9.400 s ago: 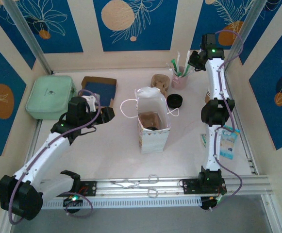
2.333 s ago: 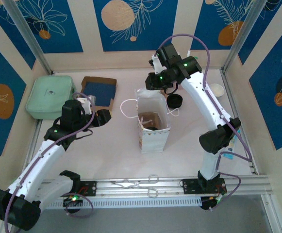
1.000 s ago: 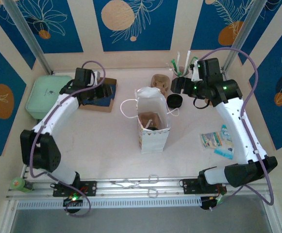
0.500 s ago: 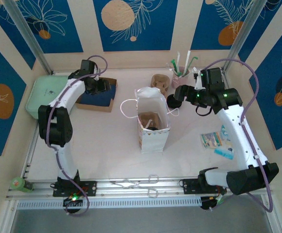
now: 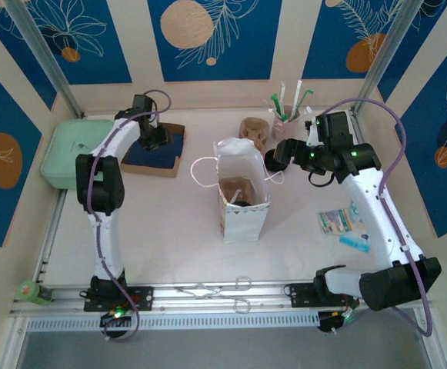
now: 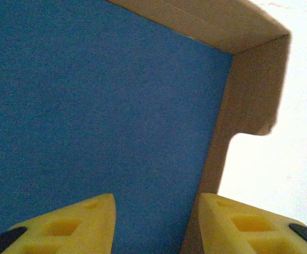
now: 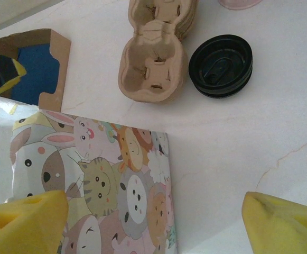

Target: Pack the takeout coffee

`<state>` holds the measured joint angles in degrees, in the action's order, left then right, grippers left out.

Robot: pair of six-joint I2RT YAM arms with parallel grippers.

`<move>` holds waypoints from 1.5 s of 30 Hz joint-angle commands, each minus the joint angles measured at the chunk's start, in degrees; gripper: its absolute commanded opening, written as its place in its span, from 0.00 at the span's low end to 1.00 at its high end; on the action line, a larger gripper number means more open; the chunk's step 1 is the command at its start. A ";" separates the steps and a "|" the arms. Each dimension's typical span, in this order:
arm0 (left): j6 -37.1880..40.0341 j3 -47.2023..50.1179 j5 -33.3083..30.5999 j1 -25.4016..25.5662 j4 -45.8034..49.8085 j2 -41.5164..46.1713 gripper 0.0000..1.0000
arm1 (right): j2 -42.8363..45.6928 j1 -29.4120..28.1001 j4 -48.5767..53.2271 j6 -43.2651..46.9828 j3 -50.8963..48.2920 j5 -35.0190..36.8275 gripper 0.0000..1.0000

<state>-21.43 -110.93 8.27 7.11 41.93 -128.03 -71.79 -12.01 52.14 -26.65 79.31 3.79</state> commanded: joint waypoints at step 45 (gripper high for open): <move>6.90 -8.77 -12.40 0.87 10.09 -9.53 0.00 | 2.26 1.92 -0.90 -1.38 -2.76 -5.53 0.82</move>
<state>-15.94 -118.78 -1.85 7.64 48.93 -138.10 -70.91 -10.46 51.48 -27.51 77.06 -0.05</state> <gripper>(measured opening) 0.067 0.820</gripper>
